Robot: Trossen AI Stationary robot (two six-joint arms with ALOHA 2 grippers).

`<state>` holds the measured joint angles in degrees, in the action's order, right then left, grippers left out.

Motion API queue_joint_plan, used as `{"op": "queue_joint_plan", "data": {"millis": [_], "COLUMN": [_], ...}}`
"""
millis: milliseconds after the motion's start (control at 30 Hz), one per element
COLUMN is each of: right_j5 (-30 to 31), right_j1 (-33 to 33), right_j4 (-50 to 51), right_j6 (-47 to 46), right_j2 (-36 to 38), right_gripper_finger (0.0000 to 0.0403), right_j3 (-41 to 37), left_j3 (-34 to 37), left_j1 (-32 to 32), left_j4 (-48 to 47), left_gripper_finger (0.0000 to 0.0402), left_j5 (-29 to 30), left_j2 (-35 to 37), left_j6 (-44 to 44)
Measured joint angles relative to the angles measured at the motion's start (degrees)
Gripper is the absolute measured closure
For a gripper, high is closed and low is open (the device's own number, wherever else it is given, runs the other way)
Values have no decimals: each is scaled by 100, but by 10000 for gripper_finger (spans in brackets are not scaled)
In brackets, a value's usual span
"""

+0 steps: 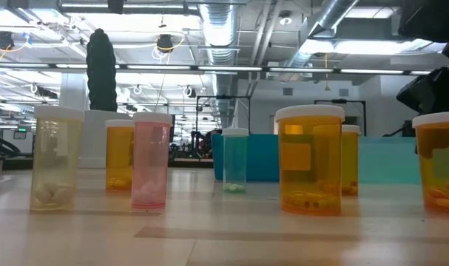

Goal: Pick and place medicine bottles into bin by pill shape (circle, oval)
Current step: Put the large orange pill bottle into the blue bin

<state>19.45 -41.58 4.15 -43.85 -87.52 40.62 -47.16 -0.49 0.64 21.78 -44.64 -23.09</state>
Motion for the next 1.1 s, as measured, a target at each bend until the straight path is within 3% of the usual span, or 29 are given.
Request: {"op": "queue_joint_plan", "data": {"millis": [267, 500, 833, 1100], "right_j5": [8, 152, 170, -89], "right_j1": [307, 747, 2341, 3870], "right_j4": [72, 319, 1364, 1272], "right_j6": [64, 477, 2175, 3543], "right_j2": [574, 1232, 2642, 2327], "right_gripper_finger": [206, 183, 195, 190], "right_j3": [0, 0, 418, 821], "left_j3": [0, 0, 2, 0], "left_j1": [0, 0, 0, 0], "left_j4": [4, 7, 13, 13], "left_gripper_finger": [154, 154, 154, 154], "left_j5": [0, 0, -105, -197], "left_j2": [0, 0, 2, 2], "left_j6": [17, 39, 39, 253]}}
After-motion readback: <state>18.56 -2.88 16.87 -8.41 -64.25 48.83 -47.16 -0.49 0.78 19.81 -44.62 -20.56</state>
